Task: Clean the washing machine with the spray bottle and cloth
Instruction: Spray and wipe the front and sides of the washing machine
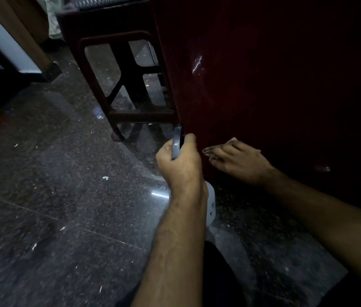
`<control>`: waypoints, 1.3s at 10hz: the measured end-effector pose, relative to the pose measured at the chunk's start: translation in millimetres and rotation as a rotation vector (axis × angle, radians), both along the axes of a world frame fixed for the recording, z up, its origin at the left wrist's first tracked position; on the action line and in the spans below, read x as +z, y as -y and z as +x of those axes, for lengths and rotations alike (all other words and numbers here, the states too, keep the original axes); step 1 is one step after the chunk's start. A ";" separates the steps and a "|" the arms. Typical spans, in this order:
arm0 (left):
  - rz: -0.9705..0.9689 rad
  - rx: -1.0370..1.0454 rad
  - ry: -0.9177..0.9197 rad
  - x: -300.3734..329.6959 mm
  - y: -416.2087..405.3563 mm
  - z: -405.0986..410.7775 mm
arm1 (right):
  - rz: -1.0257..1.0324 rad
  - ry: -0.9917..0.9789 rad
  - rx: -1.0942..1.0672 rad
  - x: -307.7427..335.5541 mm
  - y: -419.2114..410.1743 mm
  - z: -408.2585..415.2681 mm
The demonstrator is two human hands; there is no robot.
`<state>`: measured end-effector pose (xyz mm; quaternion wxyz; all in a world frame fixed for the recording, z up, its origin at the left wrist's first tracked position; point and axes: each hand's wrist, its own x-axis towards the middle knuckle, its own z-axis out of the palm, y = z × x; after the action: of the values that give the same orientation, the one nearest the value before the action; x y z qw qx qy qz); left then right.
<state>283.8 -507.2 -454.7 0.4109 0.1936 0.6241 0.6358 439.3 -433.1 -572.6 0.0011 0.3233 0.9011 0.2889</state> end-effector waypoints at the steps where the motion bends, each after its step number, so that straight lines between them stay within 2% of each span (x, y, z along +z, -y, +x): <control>1: -0.004 0.038 0.066 -3.4 1.0 5.3 | 0.139 -0.171 -0.023 23.6 -7.5 -21.7; 2: -0.041 0.001 0.122 -10.2 -3.2 12.3 | 0.228 -0.294 0.068 37.0 -28.9 -62.4; 3: -0.092 -0.056 0.083 -16.5 -4.1 8.3 | 0.074 -0.265 0.028 17.5 -37.7 -81.4; 4: -0.077 -0.126 -0.010 -35.7 4.3 -8.6 | -0.214 -0.393 -0.020 -17.0 -24.8 -82.0; 5: -0.125 -0.222 -0.136 -60.8 12.9 -37.5 | 0.044 -0.189 0.036 -41.2 -16.0 -61.0; 6: -0.145 -0.299 -0.257 -67.0 16.4 -52.0 | 0.005 -0.304 0.005 -52.1 -16.5 -35.6; 7: -0.163 -0.341 -0.297 -70.1 19.0 -58.3 | 0.049 -0.323 0.072 -41.7 -29.3 -30.9; 8: -0.139 -0.407 -0.279 -71.7 15.1 -50.0 | 0.023 -0.196 0.030 -27.1 -37.2 -30.0; 9: -0.105 -0.452 -0.288 -73.8 7.9 -39.8 | -0.142 -0.180 0.126 -29.7 -25.8 2.8; 10: -0.071 -0.479 -0.353 -83.2 3.8 -26.1 | -0.150 -0.177 0.092 -14.1 1.0 51.0; 12: -0.062 -0.639 -0.452 -99.2 14.5 9.8 | 0.196 0.072 0.031 19.7 21.7 101.6; 13: -0.054 -0.722 -0.589 -104.9 21.0 22.3 | 0.235 0.173 0.037 20.6 29.9 111.2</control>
<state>306.1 -528.2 -559.6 0.4162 0.5599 0.6231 0.3535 550.5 -463.0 -552.0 0.0356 0.2786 0.8634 0.4192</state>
